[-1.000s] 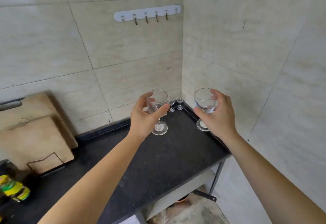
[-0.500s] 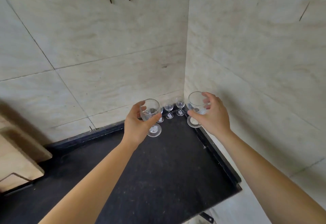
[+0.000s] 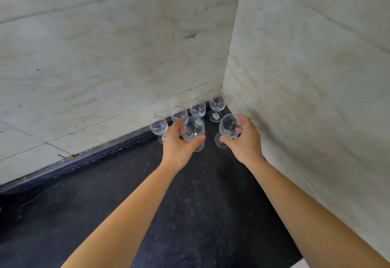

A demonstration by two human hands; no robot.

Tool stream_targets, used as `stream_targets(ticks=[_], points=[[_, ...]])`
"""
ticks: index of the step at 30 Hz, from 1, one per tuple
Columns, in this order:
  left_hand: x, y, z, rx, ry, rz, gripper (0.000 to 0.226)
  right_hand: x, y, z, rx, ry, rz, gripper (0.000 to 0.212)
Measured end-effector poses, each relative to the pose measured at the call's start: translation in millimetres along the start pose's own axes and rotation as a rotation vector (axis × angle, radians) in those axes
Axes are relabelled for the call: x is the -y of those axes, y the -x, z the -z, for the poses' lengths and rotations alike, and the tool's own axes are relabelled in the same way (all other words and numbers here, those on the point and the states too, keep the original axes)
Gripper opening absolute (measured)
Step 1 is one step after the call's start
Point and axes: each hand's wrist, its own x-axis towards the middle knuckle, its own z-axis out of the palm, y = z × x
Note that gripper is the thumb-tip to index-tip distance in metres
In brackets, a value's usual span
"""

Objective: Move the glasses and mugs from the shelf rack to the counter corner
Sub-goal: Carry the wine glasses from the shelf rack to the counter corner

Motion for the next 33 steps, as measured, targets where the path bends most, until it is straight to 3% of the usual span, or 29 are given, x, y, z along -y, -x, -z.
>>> stream_targets(ticks=[17,22,26,29,33], points=[[23.3,-66.4,-47.6,0.082,-0.05,-0.03,0.078,-28.1,-57.0,-37.2,0.089,0.043,-0.034,0.065],[28.6,-69.2,-52.5,0.078,-0.072,-0.027,0.082,-32.4,-59.5,-38.2,0.109,0.102,-0.016,0.069],[26.0,-68.8,-55.5,0.098,-0.078,-0.008,0.09,-47.4,-52.4,-32.9,0.15,0.277,-0.086,0.058],[21.9,-63.6,-53.8,0.113,-0.044,0.011,0.1,-50.0,-42.1,-22.6,0.166,0.266,-0.136,0.074],[13.8,-36.5,-44.3,0.074,-0.09,0.007,0.093,-33.3,-25.4,-3.1,0.158,0.234,-0.077,0.071]])
